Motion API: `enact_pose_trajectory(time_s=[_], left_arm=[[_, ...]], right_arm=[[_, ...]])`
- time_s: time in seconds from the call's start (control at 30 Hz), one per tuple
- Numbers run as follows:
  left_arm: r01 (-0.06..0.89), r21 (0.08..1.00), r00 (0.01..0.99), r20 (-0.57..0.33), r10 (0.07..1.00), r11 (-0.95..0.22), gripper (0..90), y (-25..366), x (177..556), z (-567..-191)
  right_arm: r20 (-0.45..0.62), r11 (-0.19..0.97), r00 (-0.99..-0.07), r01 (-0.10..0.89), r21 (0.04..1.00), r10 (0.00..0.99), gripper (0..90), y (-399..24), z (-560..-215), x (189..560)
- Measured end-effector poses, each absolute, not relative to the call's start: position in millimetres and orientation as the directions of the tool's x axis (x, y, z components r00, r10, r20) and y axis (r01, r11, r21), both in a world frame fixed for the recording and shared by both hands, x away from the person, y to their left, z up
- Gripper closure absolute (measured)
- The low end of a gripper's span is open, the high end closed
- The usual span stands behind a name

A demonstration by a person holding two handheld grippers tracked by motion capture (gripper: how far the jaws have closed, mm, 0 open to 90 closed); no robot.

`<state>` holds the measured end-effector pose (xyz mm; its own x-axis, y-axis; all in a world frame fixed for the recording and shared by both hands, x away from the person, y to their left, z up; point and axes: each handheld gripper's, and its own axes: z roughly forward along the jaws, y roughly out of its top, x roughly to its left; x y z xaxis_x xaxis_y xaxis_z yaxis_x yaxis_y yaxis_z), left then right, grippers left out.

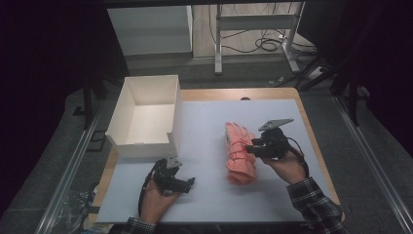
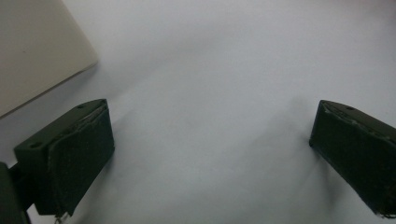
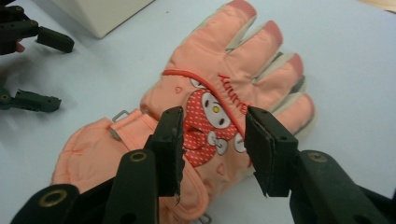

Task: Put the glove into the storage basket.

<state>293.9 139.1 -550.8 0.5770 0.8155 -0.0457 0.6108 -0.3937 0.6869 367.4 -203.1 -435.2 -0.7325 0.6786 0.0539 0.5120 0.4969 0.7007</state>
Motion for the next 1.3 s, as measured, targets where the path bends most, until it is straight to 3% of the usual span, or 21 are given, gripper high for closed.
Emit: enact_pose_trajectory(time_s=[0.33, 1.03, 1.3], left_arm=[[0.610, 0.687, 0.577, -0.045, 0.816, -0.394, 0.0, 139, 294, -551], [0.612, 0.687, 0.575, -0.047, 0.817, -0.391, 0.0, 139, 294, -551], [0.612, 0.687, 0.575, -0.048, 0.817, -0.391, 0.0, 139, 294, -551]], right_arm=[[0.063, 0.462, -0.703, 0.529, 0.712, 0.709, 60.6, -232, -446, 365], [0.081, 0.467, -0.727, 0.517, 0.717, 0.681, 88.2, -250, -494, 342], [0.091, 0.473, -0.737, 0.517, 0.713, 0.670, 89.1, -250, -508, 330]])
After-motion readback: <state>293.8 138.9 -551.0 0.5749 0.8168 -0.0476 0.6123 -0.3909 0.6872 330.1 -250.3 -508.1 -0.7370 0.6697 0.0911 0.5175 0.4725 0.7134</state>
